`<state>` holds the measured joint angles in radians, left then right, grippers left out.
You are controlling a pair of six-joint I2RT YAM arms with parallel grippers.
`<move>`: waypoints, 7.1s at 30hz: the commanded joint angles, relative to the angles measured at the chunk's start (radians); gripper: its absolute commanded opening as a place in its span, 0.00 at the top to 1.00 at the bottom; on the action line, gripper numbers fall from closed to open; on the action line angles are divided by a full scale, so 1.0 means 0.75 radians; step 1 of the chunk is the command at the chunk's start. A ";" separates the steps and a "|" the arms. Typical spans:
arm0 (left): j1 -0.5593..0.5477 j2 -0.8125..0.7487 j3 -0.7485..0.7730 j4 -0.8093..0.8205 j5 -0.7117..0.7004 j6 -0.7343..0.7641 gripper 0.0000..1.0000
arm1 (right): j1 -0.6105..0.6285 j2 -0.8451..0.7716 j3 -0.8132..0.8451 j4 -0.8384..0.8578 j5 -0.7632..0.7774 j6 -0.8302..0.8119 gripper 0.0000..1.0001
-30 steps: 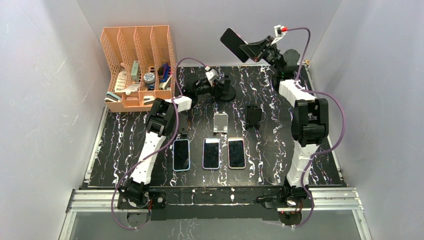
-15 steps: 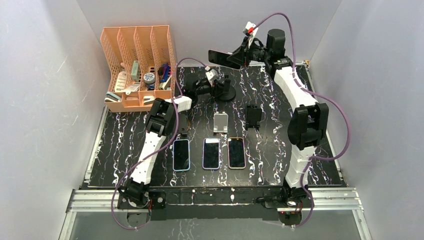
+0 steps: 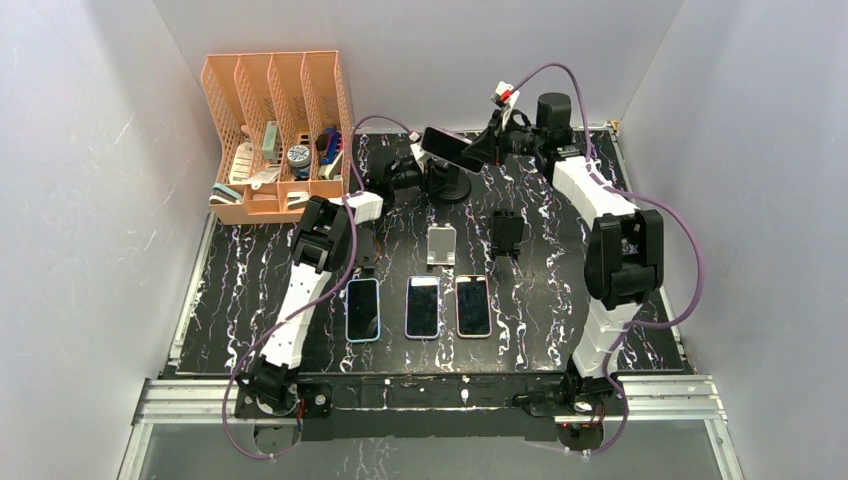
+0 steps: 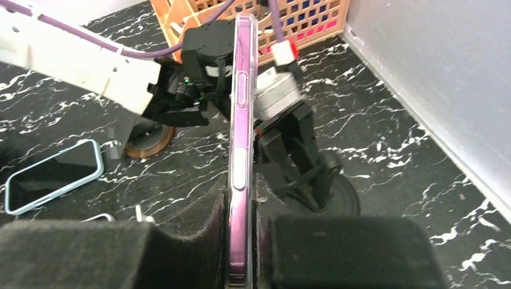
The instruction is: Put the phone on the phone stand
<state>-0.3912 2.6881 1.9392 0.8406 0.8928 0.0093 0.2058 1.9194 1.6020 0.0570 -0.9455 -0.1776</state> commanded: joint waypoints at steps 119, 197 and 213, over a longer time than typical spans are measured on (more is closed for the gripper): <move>0.056 -0.075 -0.254 0.176 0.061 -0.128 1.00 | 0.014 0.663 0.819 -0.949 0.397 -0.342 0.99; 0.286 -1.458 -0.938 -0.463 -0.897 0.034 0.06 | 0.720 -1.026 -0.814 -0.566 1.623 0.788 0.01; 0.265 -1.760 -1.154 -0.750 -1.077 -0.377 0.02 | 0.890 -0.832 -0.829 -0.912 1.837 1.051 0.01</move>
<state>-0.1837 1.4742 1.0771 0.3969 0.1978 -0.2657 0.8707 1.2037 0.9279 -0.5682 0.3840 0.5797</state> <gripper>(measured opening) 0.983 0.985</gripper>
